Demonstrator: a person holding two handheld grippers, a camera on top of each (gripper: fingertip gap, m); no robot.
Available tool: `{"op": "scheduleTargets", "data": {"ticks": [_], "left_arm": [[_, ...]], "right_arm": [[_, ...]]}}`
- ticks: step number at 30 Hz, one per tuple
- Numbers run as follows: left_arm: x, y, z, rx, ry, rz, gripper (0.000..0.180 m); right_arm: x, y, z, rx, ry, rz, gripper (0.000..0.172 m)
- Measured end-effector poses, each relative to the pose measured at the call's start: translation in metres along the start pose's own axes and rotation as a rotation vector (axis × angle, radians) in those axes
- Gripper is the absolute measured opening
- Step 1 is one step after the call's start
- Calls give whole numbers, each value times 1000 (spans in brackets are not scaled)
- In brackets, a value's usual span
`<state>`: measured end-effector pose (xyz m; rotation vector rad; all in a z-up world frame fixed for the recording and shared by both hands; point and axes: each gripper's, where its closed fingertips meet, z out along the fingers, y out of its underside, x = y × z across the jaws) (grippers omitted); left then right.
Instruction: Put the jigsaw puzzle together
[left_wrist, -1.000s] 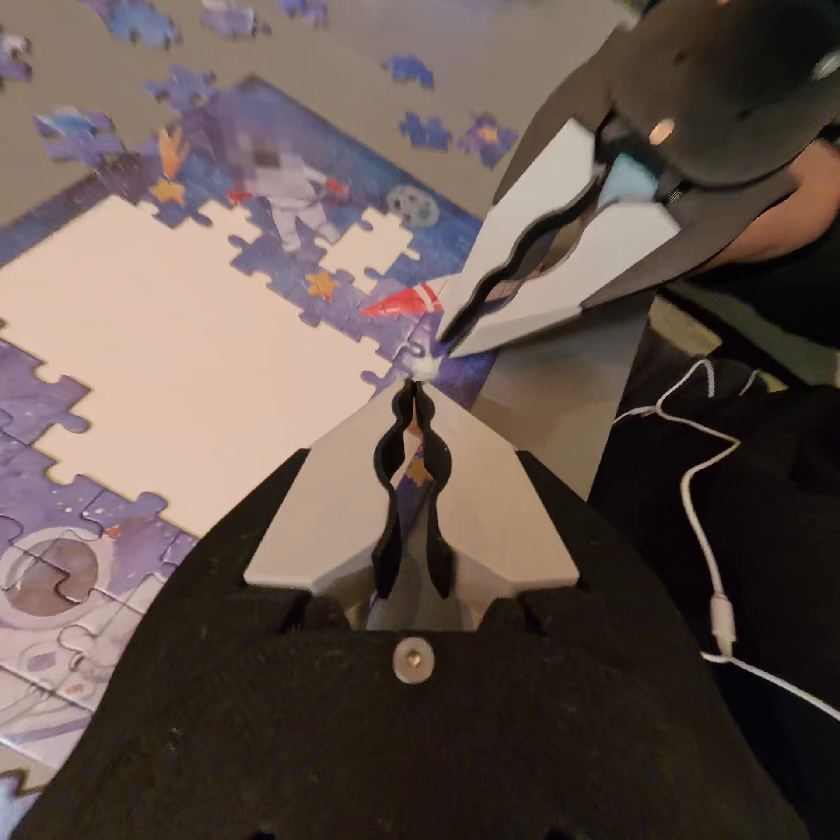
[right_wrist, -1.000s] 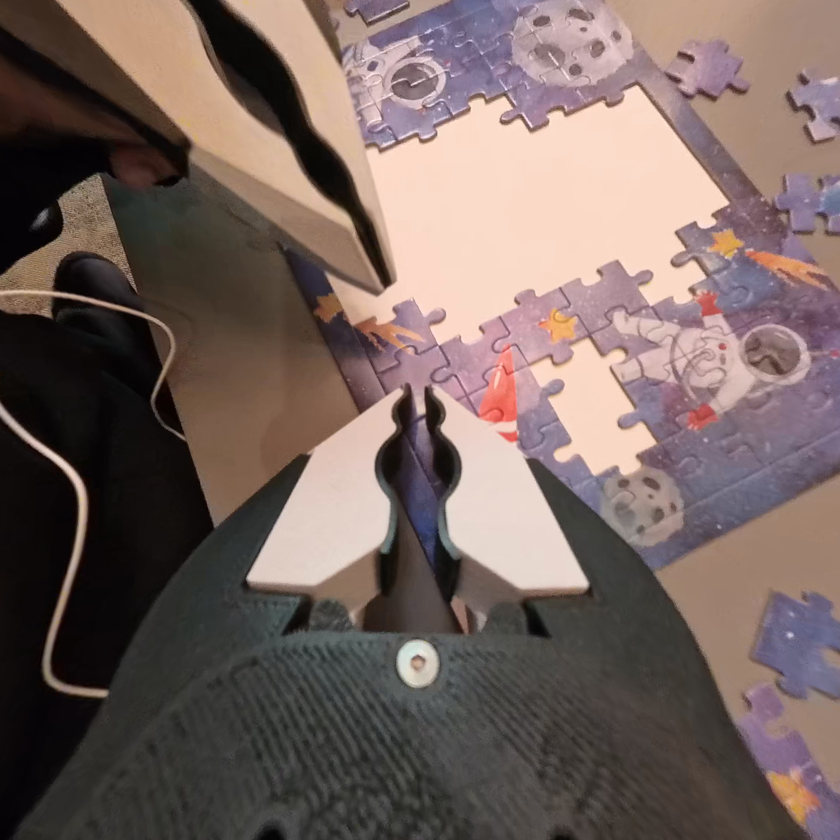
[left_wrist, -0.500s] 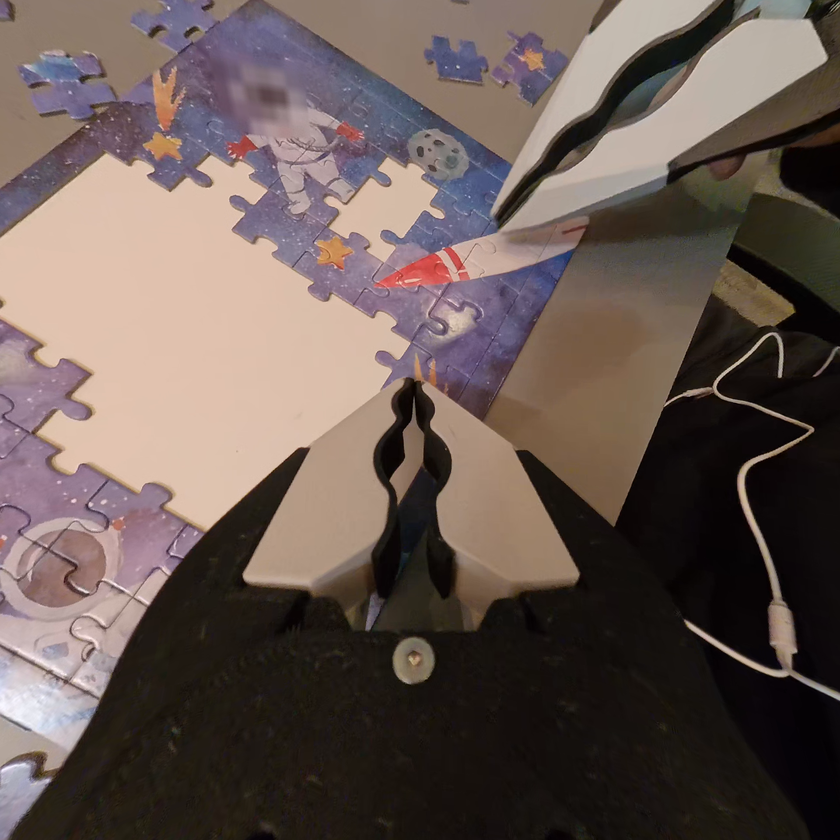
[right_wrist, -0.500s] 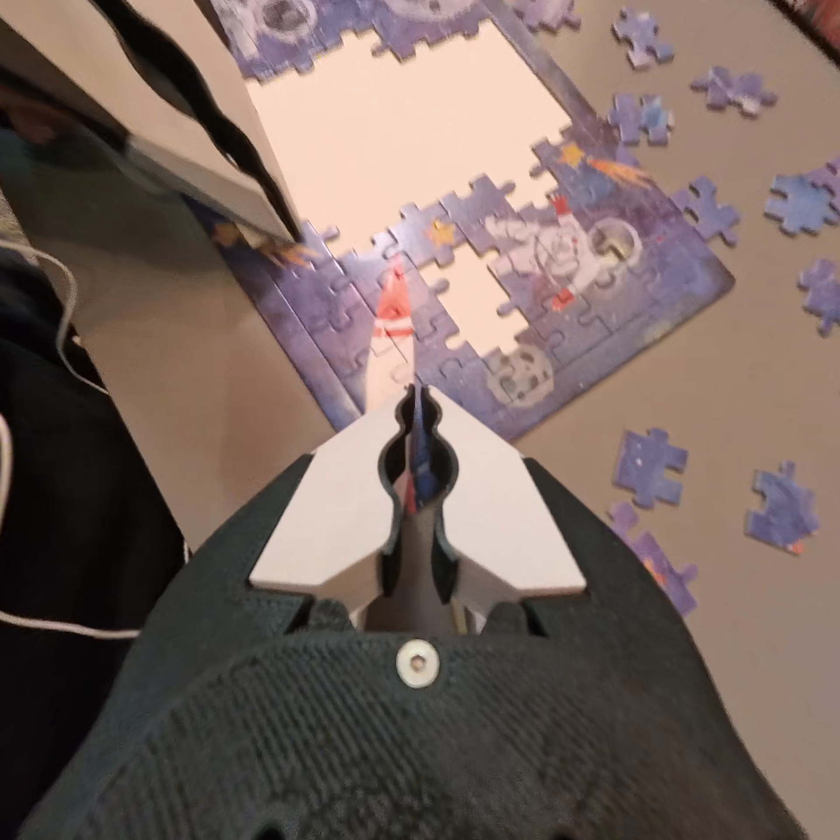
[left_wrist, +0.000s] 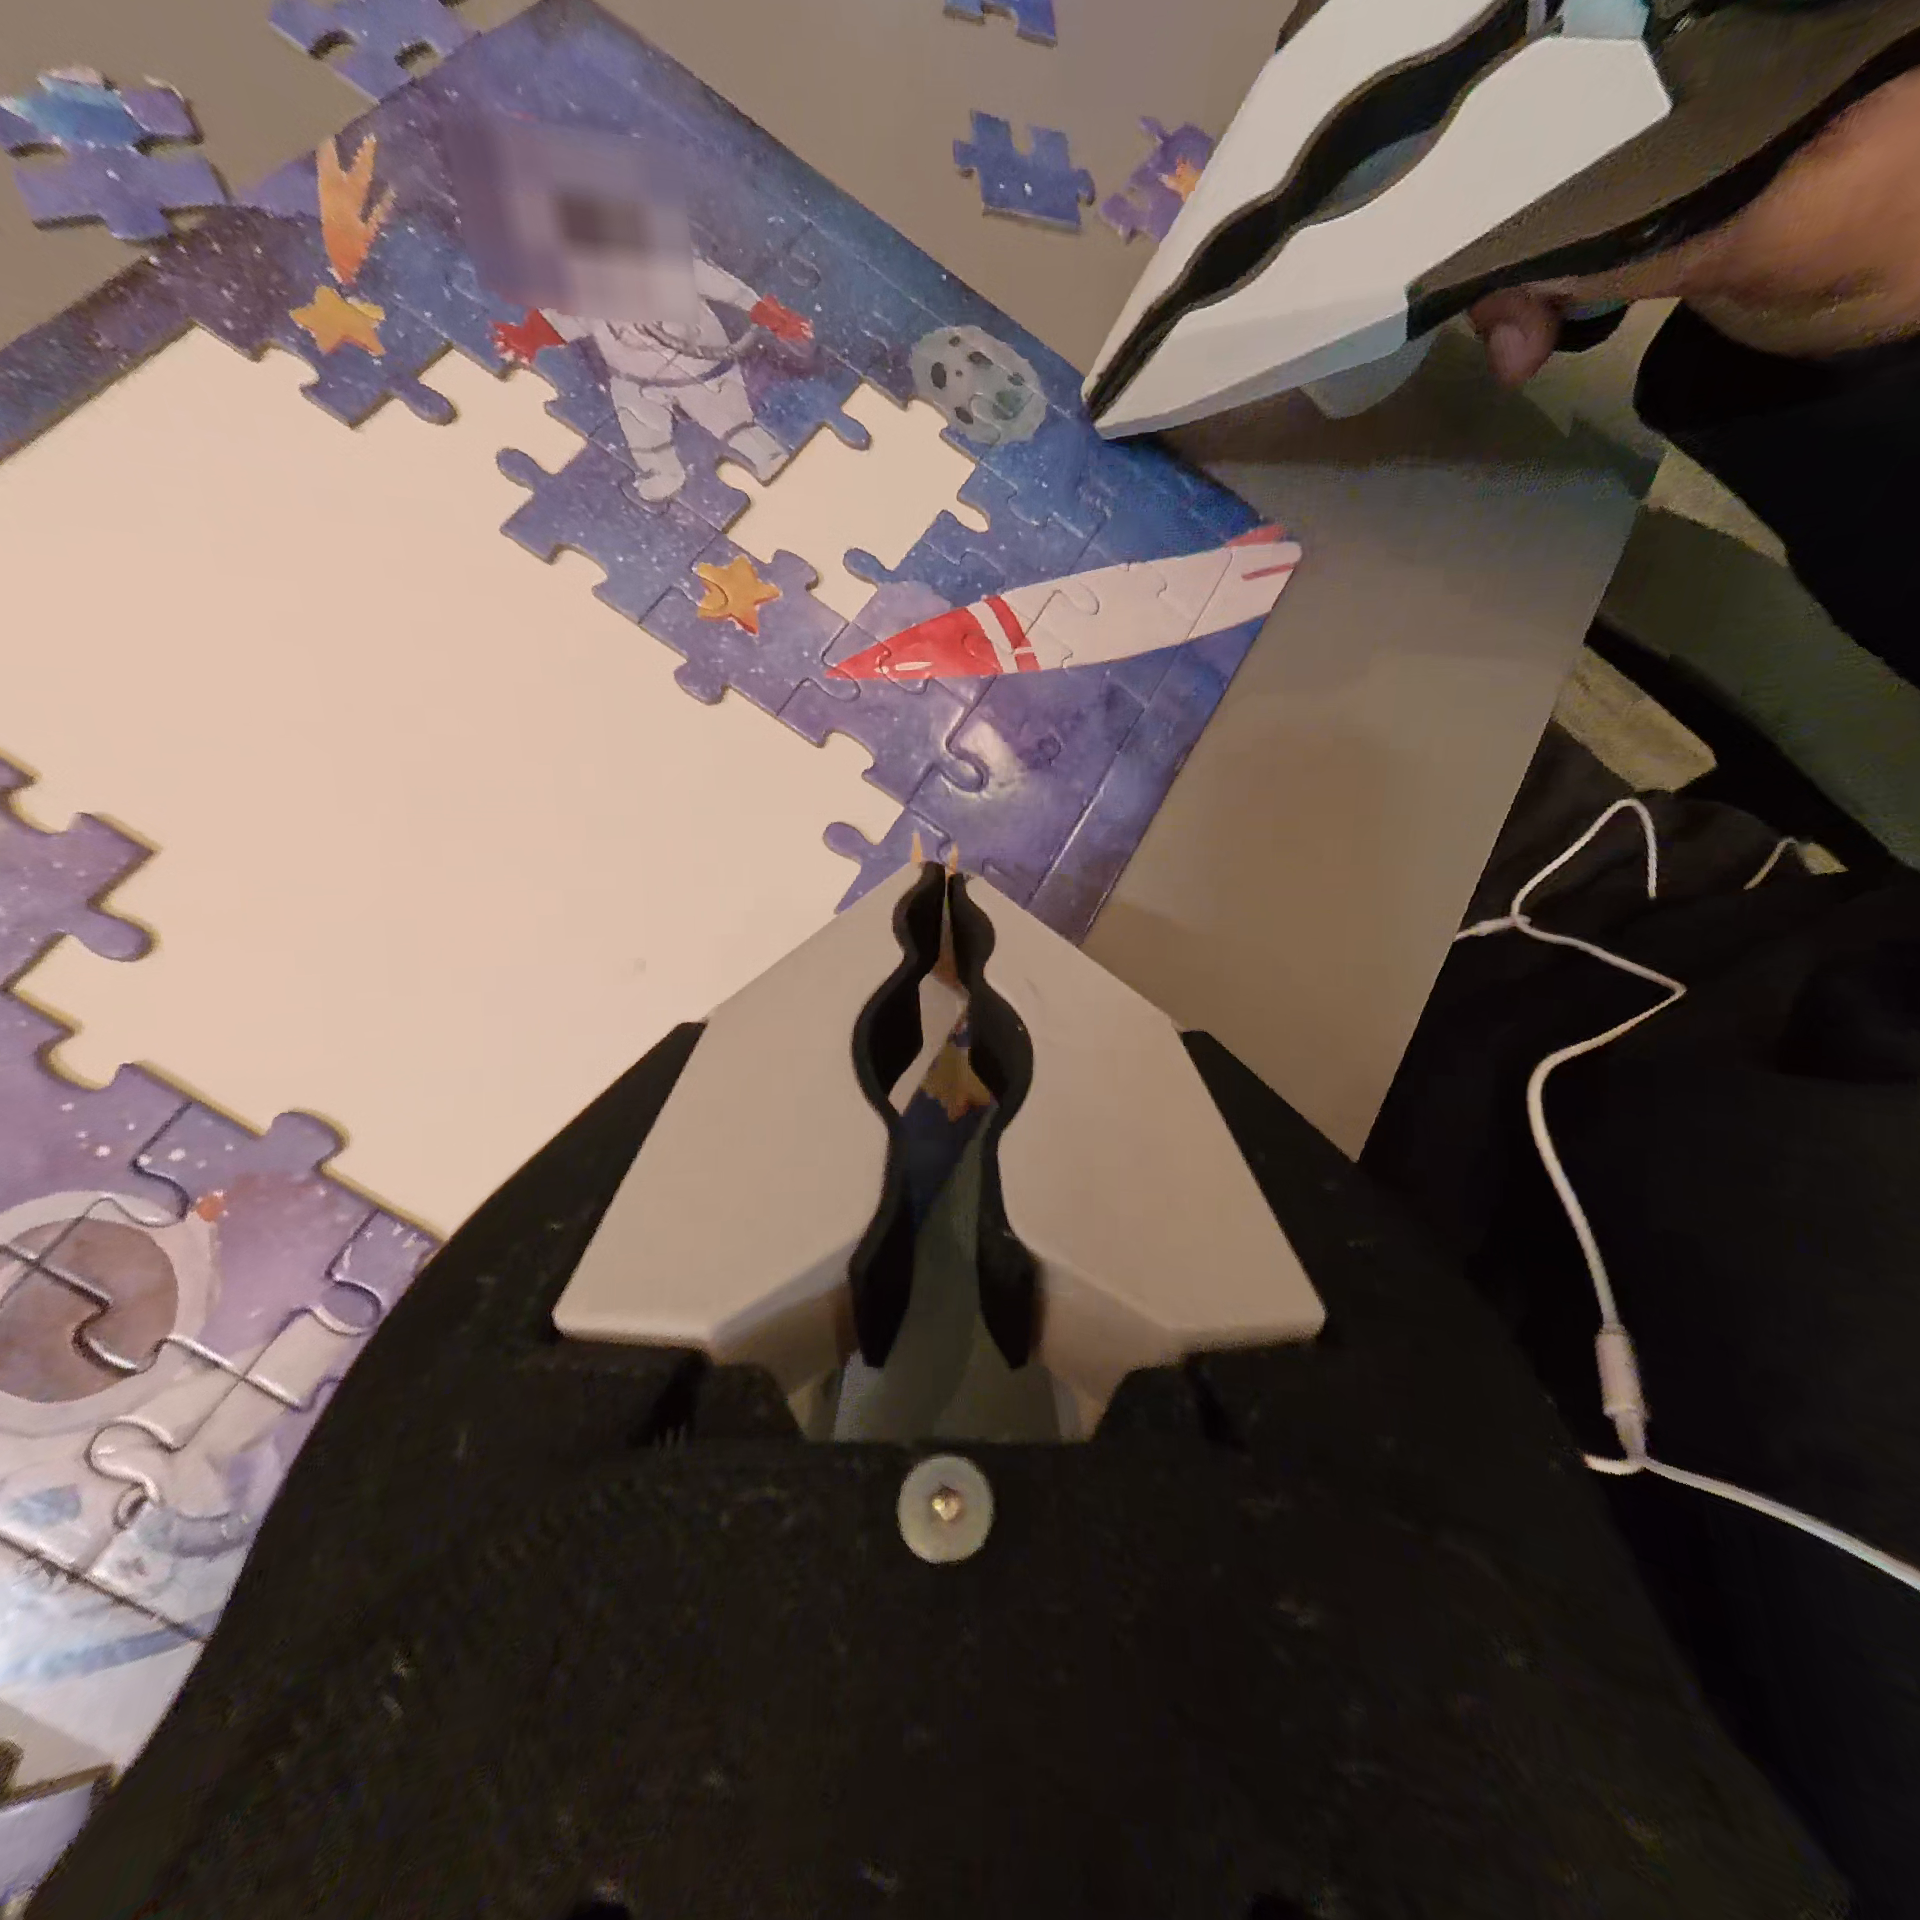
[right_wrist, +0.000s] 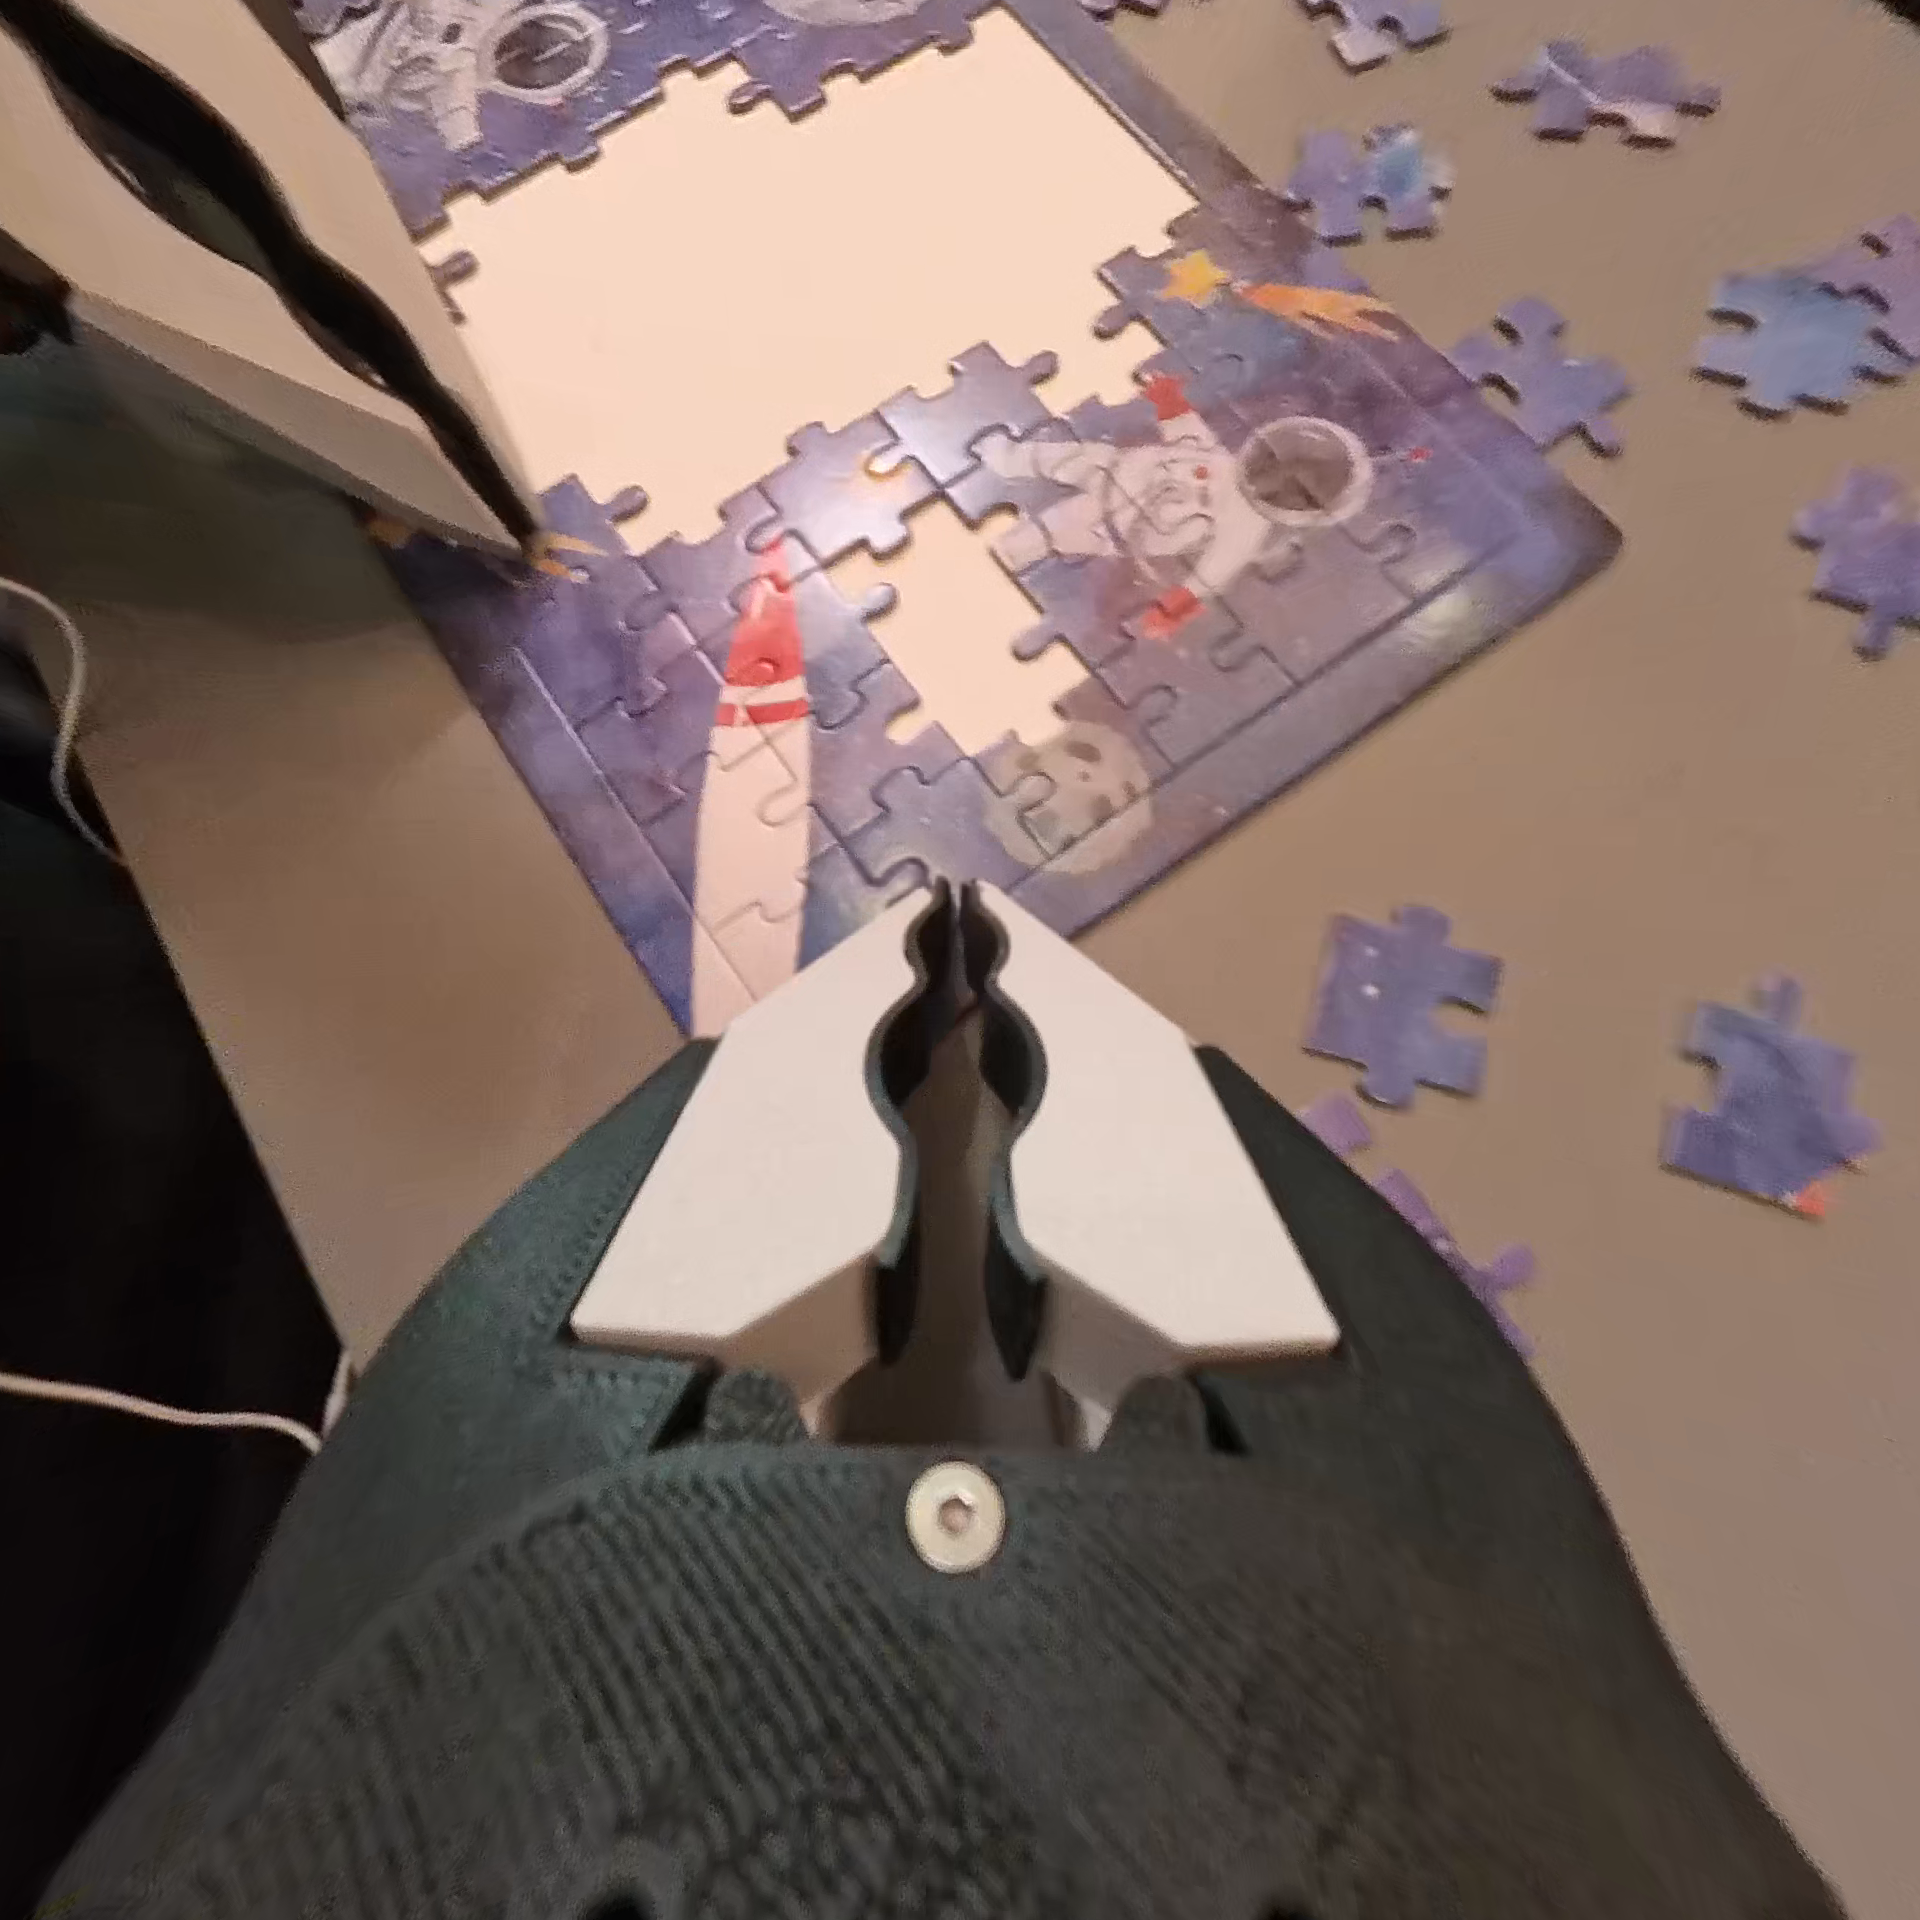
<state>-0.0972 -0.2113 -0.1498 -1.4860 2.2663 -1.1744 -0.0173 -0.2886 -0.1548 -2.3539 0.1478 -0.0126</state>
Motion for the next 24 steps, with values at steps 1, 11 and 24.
{"op": "scheduleTargets", "data": {"ticks": [1,11,24], "left_arm": [[-1,-4,-1,15,-9,1,0],[-20,-26,10,25,-145,59,2],[-92,-41,-27,67,-402,104,0]], "right_arm": [[4,-1,-2,10,13,-12,0],[-20,-45,17,119,-184,-130,0],[-7,2,-2,46,-203,-29,0]]}}
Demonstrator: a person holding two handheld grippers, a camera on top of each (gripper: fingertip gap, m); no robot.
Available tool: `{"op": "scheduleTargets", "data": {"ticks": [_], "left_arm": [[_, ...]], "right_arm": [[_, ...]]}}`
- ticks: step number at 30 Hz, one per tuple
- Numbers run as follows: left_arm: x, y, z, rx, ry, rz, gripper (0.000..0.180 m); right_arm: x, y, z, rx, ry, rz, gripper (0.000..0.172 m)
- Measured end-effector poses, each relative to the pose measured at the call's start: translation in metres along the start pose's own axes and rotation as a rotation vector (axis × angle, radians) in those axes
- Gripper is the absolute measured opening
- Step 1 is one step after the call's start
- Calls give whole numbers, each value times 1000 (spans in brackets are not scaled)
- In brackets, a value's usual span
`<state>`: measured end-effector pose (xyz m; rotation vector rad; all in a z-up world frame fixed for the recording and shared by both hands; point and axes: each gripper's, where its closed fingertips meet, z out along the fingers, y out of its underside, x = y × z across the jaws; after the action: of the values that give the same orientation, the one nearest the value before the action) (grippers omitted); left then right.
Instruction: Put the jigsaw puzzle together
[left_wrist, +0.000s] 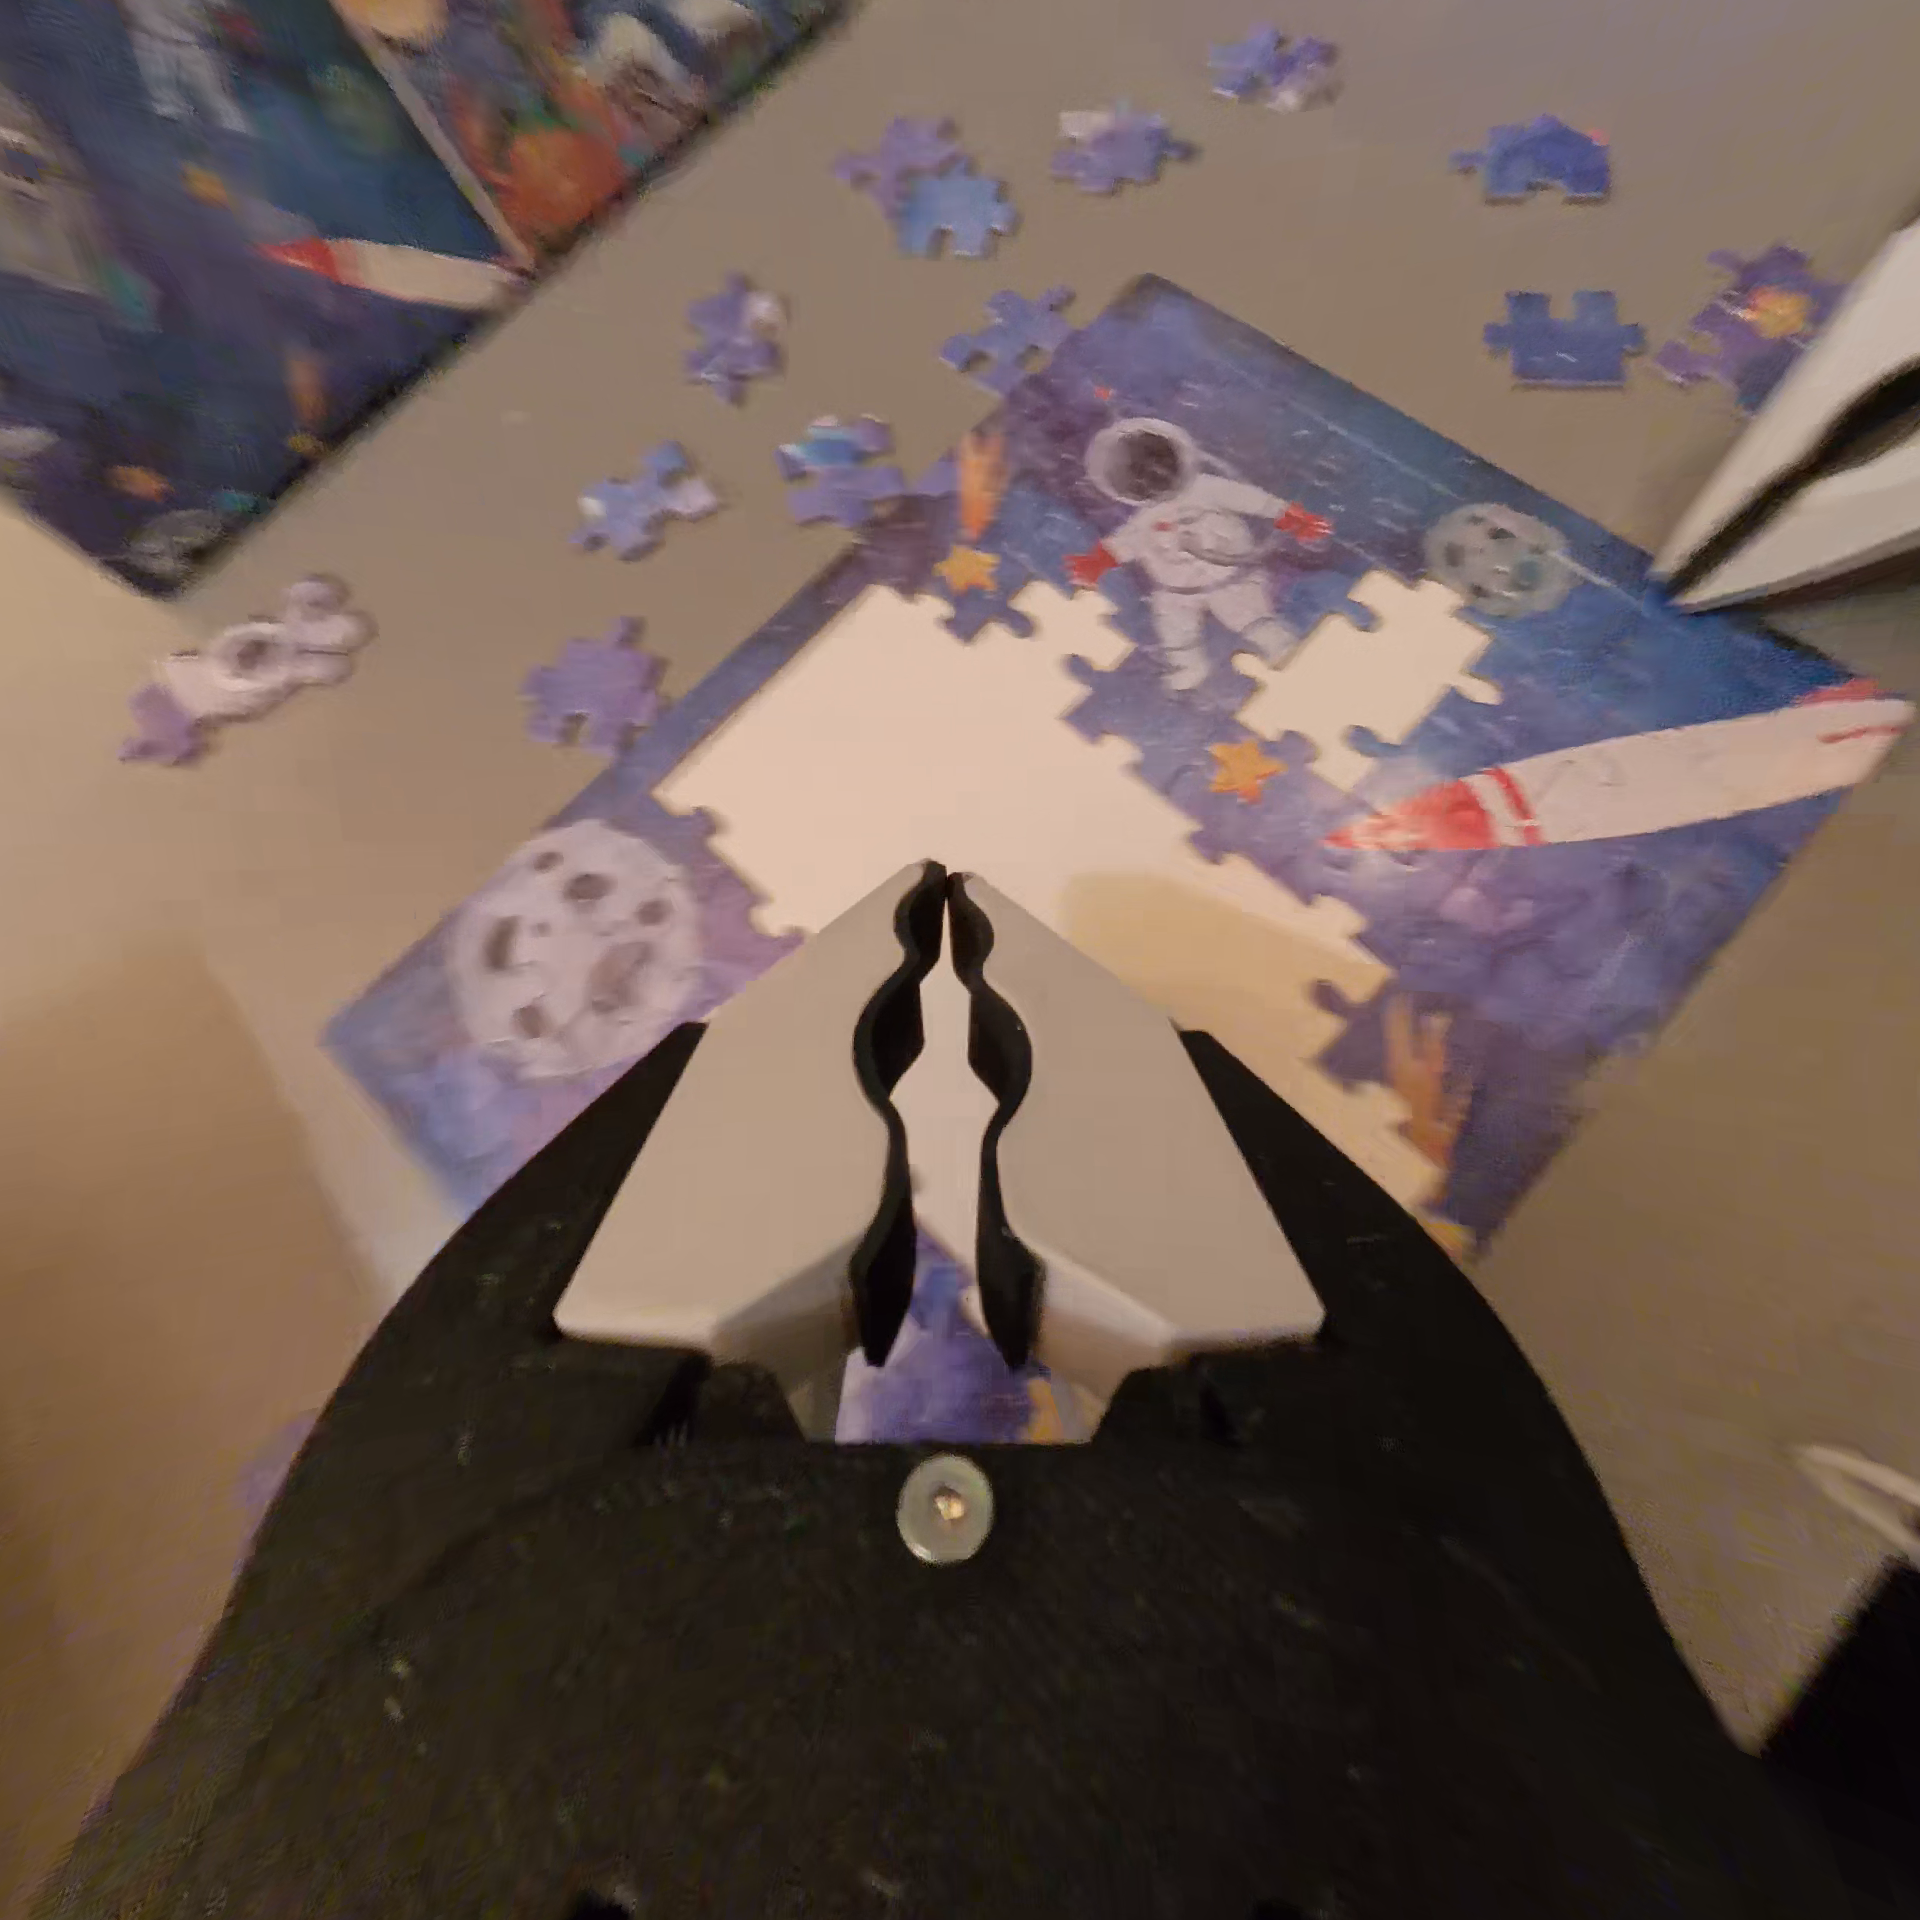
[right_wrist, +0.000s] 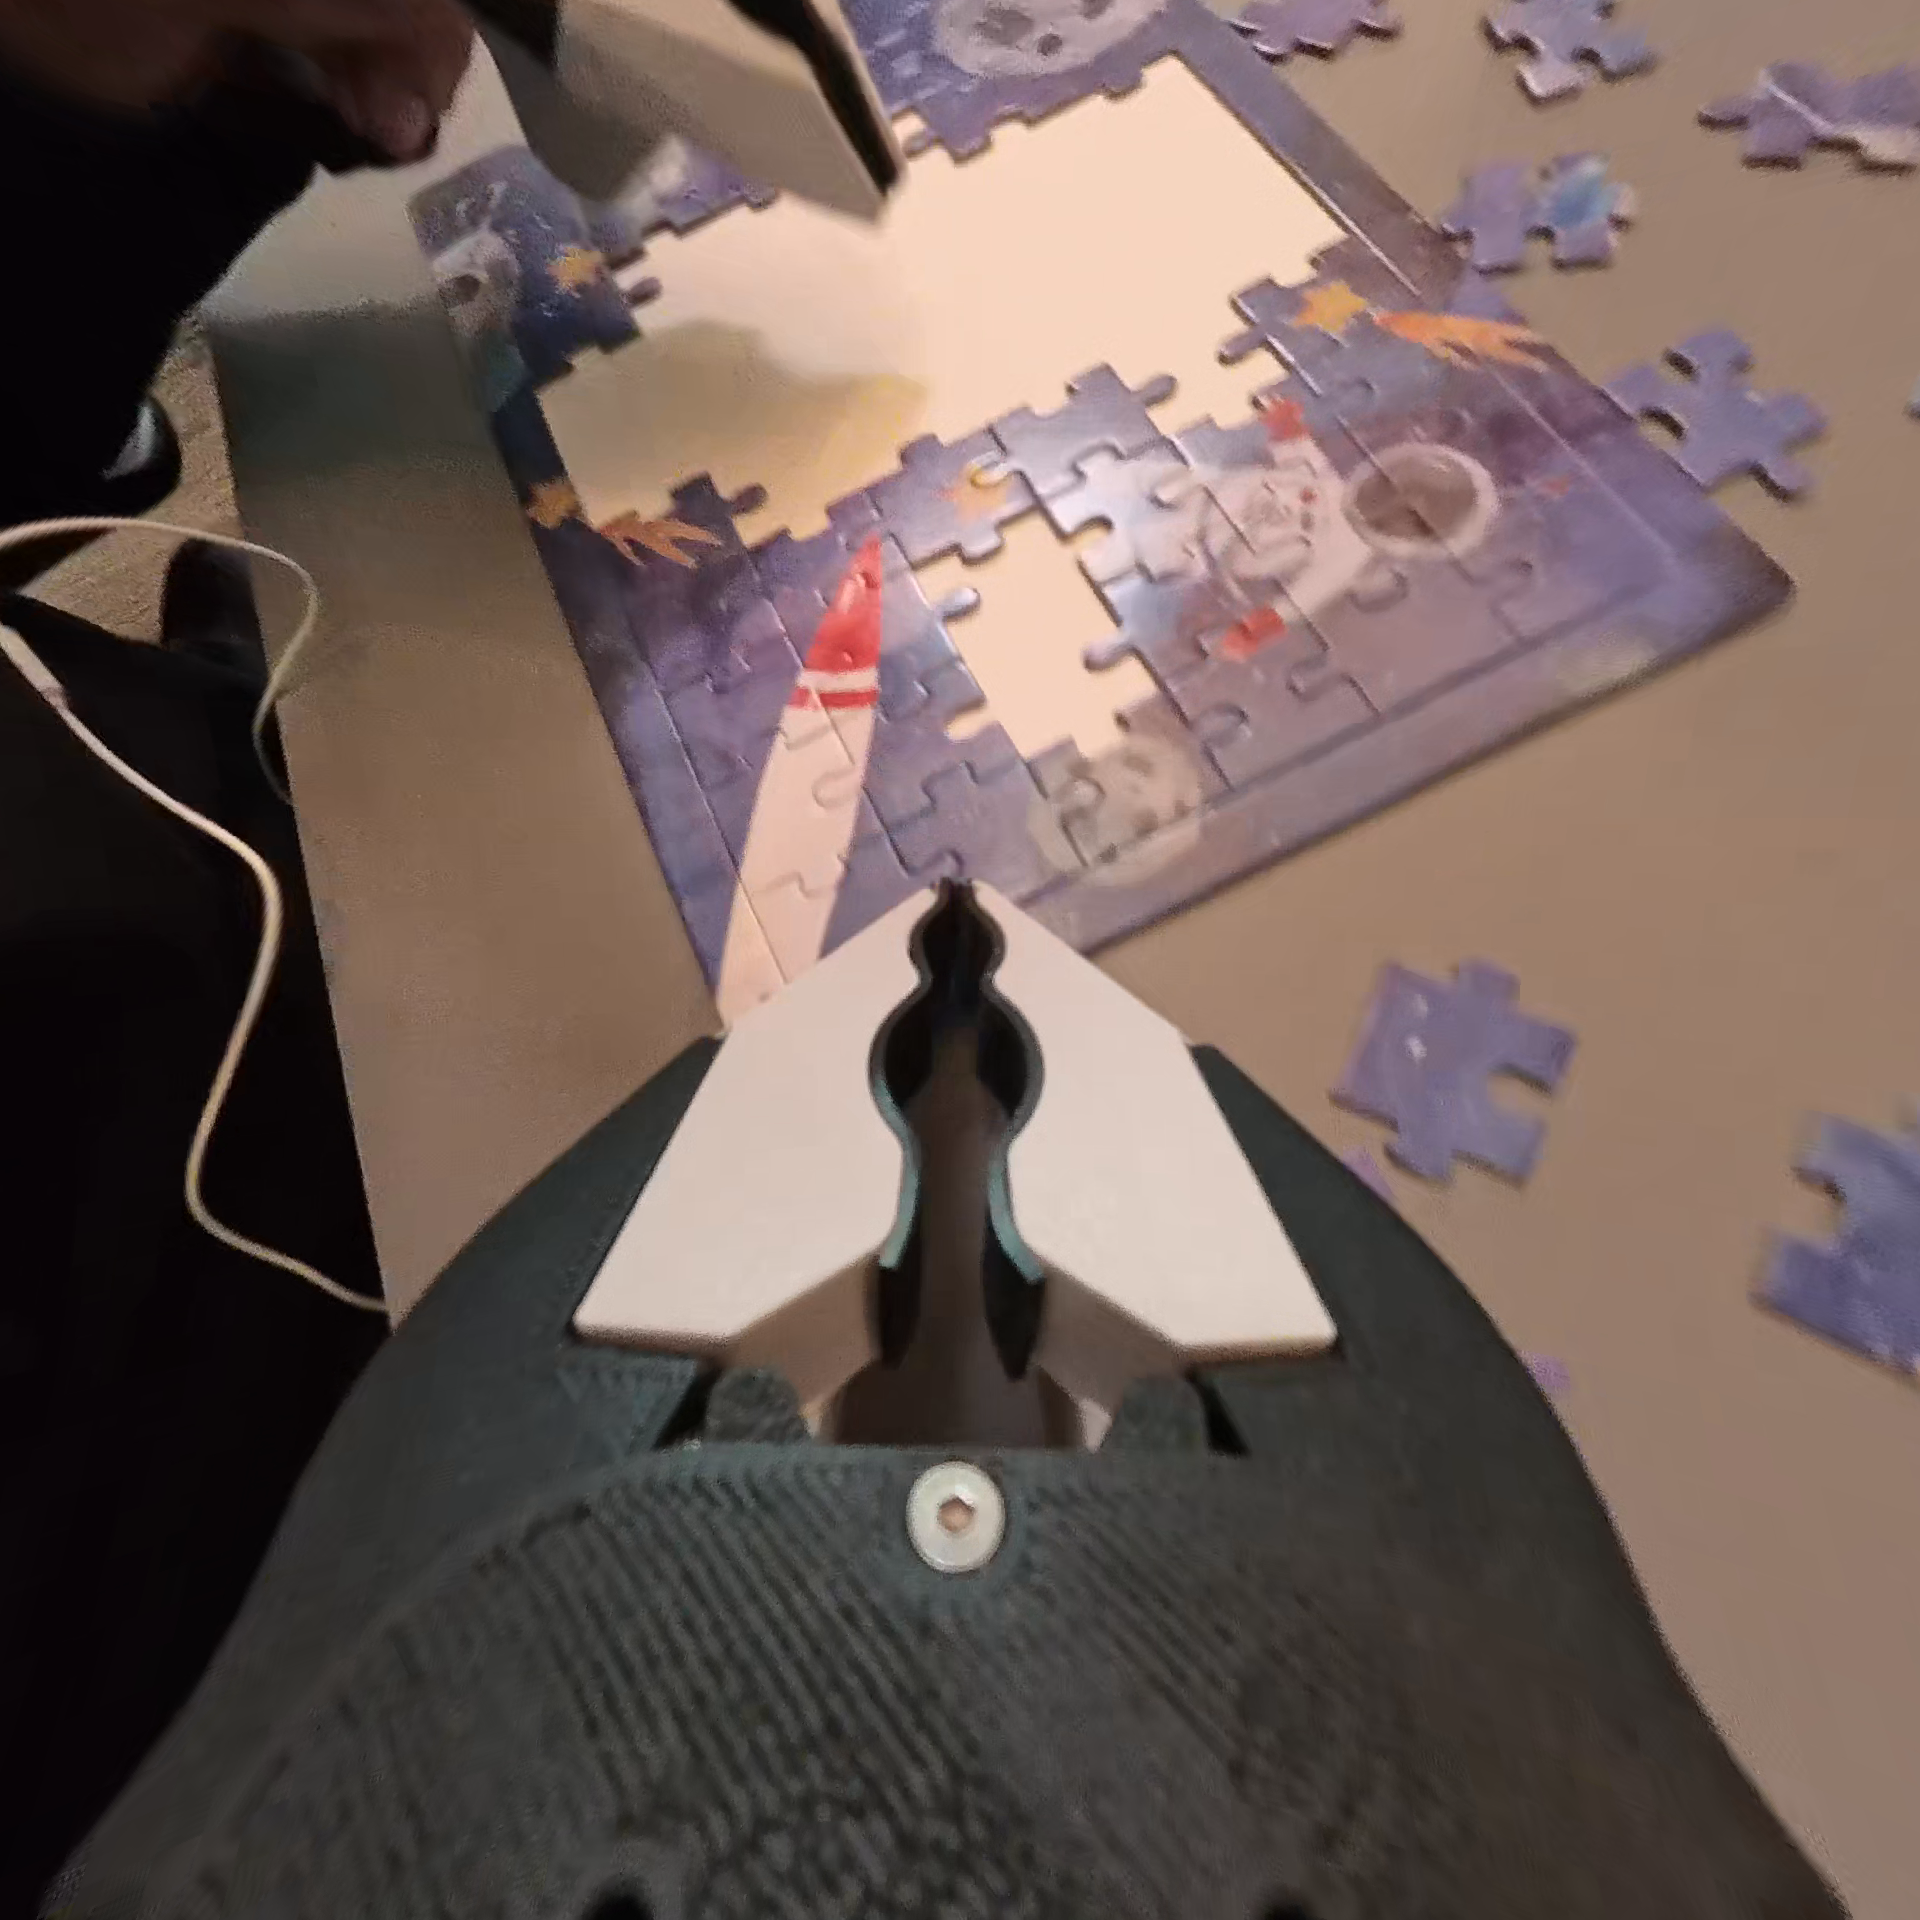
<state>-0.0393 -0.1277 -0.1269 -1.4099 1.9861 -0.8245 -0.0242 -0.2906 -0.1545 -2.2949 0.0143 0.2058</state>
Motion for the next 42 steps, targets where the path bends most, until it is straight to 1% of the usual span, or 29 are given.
{"op": "scheduleTargets", "data": {"ticks": [2,3,6,9,11,12,14,15,17,18,20,23,25,27,30,33,36,38,39,42], "left_arm": [[-31,-2,-9,68,-101,16,0],[-43,1,-14,81,-120,7,0],[-78,10,-29,113,-177,-38,0],[-102,16,-42,152,-202,-54,0],[-119,25,-48,145,-251,-36,0],[-126,31,-51,138,-277,-32,0],[-131,41,-57,147,-303,-45,0],[-130,43,-60,171,-298,-47,0],[-128,47,-62,204,-294,-30,0],[-130,48,-61,196,-301,-18,0],[-135,45,-61,192,-320,-3,0],[-132,49,-60,173,-327,18,0],[-130,49,-60,178,-330,29,0],[-126,49,-58,177,-311,25,0],[-126,54,-53,141,-310,28,0],[-120,51,-55,168,-283,12,0],[-110,46,-57,205,-204,-26,0],[-106,44,-57,220,-169,-34,0],[-105,44,-57,222,-158,-35,0],[-103,45,-55,209,-149,-30,0]], "right_arm": [[8,5,-12,17,49,14,2],[11,1,-19,59,65,16,2],[21,-27,-44,266,86,50,2],[44,-60,-71,460,152,61,0],[59,-78,-83,537,214,34,0],[69,-81,-84,544,266,4,0],[92,-76,-83,521,422,-57,0],[99,-68,-80,494,470,-68,0],[95,-56,-73,432,454,-90,0],[96,-53,-76,437,474,-99,0],[100,-51,-85,470,481,-68,0],[102,-53,-91,543,412,41,0],[103,-53,-95,575,389,81,0],[101,-53,-97,593,374,97,0],[97,-52,-94,580,371,79,0],[91,-48,-82,505,387,21,0],[90,-34,-58,309,471,-73,0],[79,-30,-40,234,446,-126,0],[71,-32,-33,222,416,-148,0],[43,-44,-21,255,305,-239,0]]}}
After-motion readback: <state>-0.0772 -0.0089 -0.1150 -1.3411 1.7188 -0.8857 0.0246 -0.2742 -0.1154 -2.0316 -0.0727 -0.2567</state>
